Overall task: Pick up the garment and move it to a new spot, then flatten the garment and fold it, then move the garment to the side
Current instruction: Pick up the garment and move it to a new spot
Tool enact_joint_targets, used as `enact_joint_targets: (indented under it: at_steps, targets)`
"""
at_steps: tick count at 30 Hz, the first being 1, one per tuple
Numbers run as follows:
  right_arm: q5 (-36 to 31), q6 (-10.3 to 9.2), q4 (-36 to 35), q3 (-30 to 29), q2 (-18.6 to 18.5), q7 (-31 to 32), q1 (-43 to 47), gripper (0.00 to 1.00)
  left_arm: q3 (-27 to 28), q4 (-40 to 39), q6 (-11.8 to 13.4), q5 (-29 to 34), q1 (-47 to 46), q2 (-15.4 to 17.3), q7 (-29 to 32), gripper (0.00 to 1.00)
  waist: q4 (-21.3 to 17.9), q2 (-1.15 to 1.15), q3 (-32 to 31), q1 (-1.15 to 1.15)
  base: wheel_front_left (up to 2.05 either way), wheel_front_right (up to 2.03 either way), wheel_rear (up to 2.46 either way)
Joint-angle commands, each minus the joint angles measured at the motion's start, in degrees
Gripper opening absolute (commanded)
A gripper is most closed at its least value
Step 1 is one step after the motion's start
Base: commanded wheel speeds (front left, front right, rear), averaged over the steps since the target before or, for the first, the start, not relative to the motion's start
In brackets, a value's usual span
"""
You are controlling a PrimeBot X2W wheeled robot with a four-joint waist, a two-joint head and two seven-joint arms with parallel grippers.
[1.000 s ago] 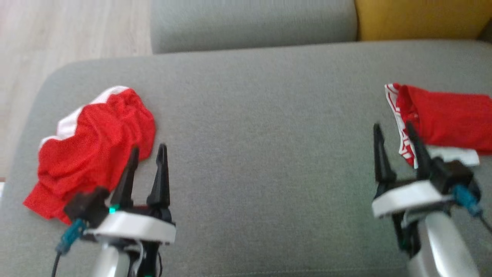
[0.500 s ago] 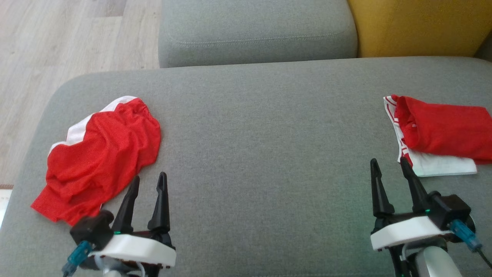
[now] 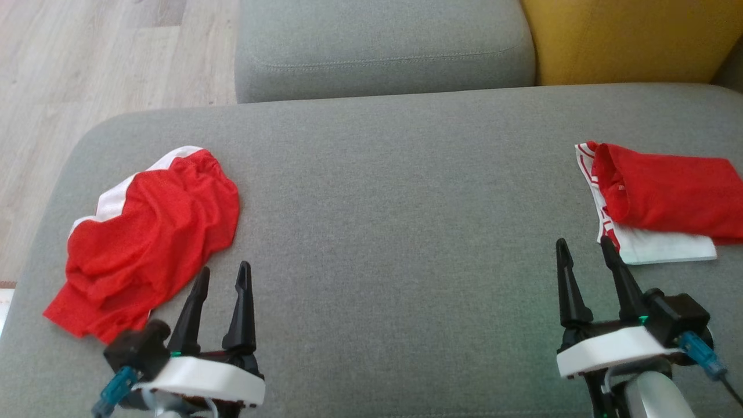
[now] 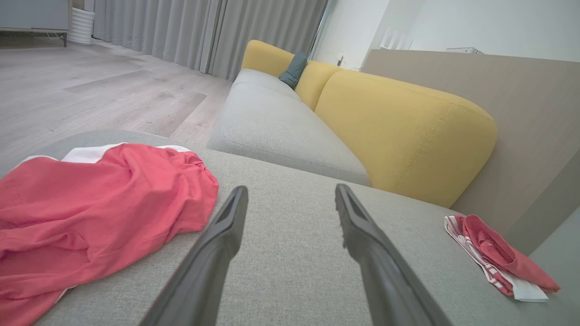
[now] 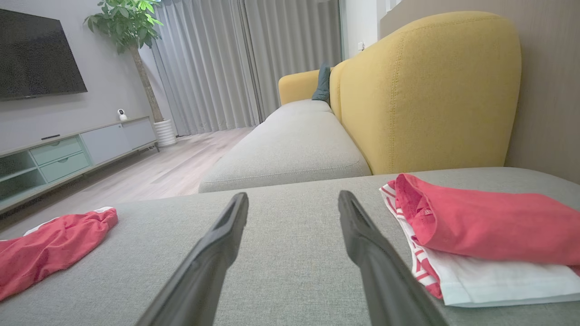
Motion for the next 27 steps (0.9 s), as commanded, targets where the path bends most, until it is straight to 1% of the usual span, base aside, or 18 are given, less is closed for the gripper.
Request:
enact_joint_targets:
  at_steps: [1, 10, 13, 20, 27]
  targets:
    - [0.57, -0.05, -1.92, 1.31, -0.13, -0.78, -1.36, 1.00, 1.74, -2.15, 0.02, 0.29, -2.29, 0.27, -0.29, 1.00, 0.03, 0.00, 0.04, 0.00, 0.00, 0.00, 0.00]
    - [1.20, -0.05, -1.67, 0.98, -0.13, -0.78, -1.28, 1.00, 1.65, -1.81, -0.15, 0.30, -2.37, 0.27, -0.29, 1.00, 1.00, 0.00, 0.11, 0.00, 0.00, 0.00, 0.00]
    - [2.13, -0.05, -1.69, 1.67, -0.13, -0.78, -1.28, 1.00, 1.78, -1.83, -0.18, 0.31, -2.57, 0.27, -0.29, 1.00, 2.08, 0.00, 0.29, 0.00, 0.00, 0.00, 0.00]
    - [4.36, -0.05, -1.35, 6.78, -0.13, -0.78, -1.27, 1.00, 3.28, -1.83, -0.09, 0.70, -2.65, 0.27, -0.29, 1.00, 7.98, 0.00, 0.11, 0.00, 0.00, 0.00, 0.00]
    - [6.48, -0.05, -0.87, 10.21, -0.13, -0.79, -1.56, 1.00, 4.92, -1.46, -0.86, 1.82, -2.03, 0.27, -0.29, 1.00, 14.68, 0.00, -0.81, 0.00, 0.00, 0.00, 0.00]
